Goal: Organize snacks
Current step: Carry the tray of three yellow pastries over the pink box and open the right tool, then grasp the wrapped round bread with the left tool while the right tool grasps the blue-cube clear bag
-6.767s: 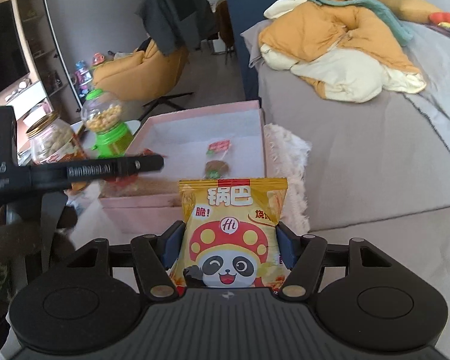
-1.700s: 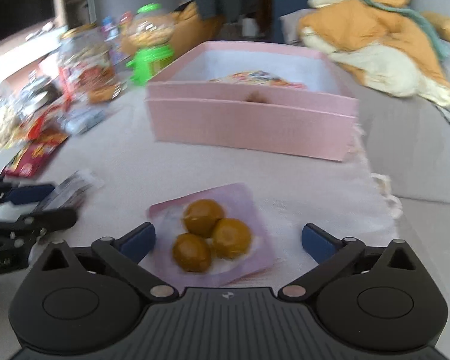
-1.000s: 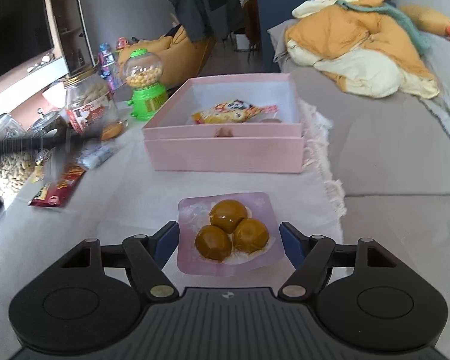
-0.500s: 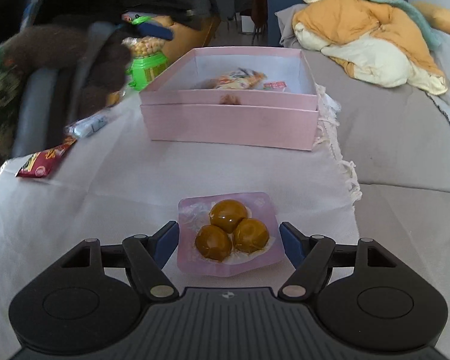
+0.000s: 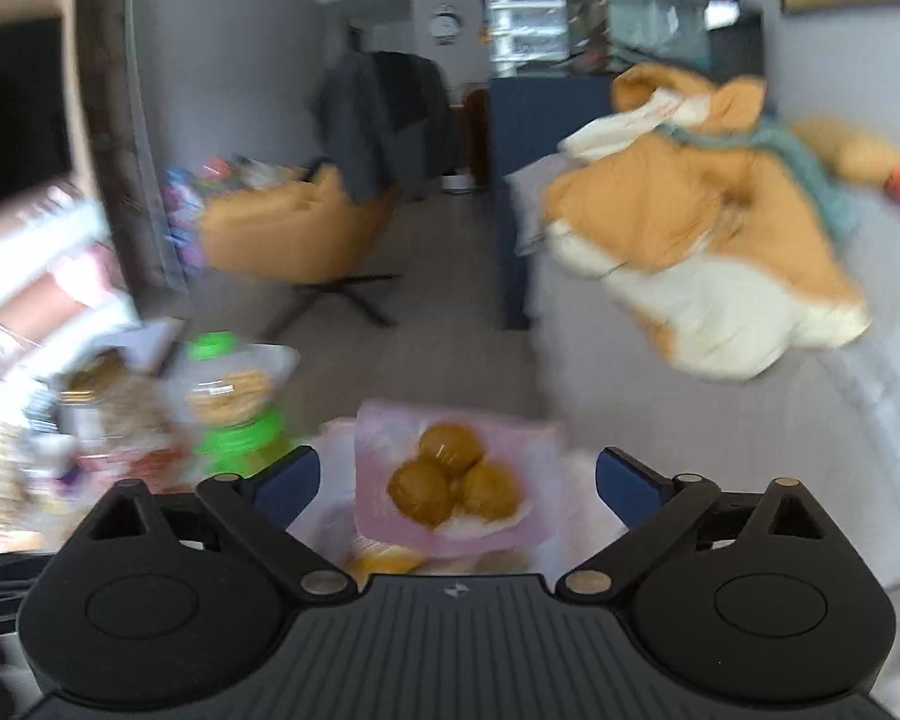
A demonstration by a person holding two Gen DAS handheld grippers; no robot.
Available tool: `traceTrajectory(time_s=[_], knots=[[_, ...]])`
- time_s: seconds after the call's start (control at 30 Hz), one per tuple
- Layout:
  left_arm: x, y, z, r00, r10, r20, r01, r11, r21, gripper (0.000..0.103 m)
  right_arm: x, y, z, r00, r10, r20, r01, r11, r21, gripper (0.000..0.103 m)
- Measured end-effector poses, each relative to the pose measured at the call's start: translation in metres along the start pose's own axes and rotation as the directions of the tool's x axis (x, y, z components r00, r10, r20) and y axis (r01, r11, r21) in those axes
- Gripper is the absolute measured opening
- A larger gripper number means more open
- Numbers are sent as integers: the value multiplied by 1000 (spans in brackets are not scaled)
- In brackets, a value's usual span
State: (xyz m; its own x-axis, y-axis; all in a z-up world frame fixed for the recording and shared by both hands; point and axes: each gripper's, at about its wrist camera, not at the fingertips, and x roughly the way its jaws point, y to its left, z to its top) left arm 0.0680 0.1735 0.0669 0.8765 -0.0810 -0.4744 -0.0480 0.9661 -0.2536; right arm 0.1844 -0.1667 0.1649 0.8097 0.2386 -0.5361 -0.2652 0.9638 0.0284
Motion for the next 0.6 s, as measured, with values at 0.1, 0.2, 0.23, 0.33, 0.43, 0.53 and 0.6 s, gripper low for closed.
traceTrajectory(time_s=[0.1, 0.2, 0.23, 0.33, 0.43, 0.53, 0.6], knots=[[-14, 35, -6, 996, 83, 42, -81, 996, -42, 43, 14, 18, -5, 999, 12, -34, -12, 1000, -16, 98], [-10, 67, -15, 994, 102, 45, -92, 979, -181, 43, 22, 42, -21, 989, 127, -80, -123, 991, 53, 98], [-8, 73, -19, 993, 106, 48, -93, 973, -213, 43, 28, 52, -25, 979, 169, -112, -161, 984, 76, 98], [-4, 82, -28, 991, 122, 53, -106, 966, -238, 43, 52, 93, -35, 947, 250, -200, -235, 967, 98, 98], [-8, 87, -31, 986, 150, 80, -127, 964, -234, 43, 71, 141, -41, 939, 257, -230, -254, 966, 42, 98], [-17, 98, -37, 974, 180, 138, -142, 958, -249, 44, 101, 186, -46, 937, 246, -246, -253, 967, 3, 98], [-16, 100, -38, 974, 184, 131, -146, 955, -257, 43, 123, 207, -53, 931, 267, -250, -270, 963, 23, 98]])
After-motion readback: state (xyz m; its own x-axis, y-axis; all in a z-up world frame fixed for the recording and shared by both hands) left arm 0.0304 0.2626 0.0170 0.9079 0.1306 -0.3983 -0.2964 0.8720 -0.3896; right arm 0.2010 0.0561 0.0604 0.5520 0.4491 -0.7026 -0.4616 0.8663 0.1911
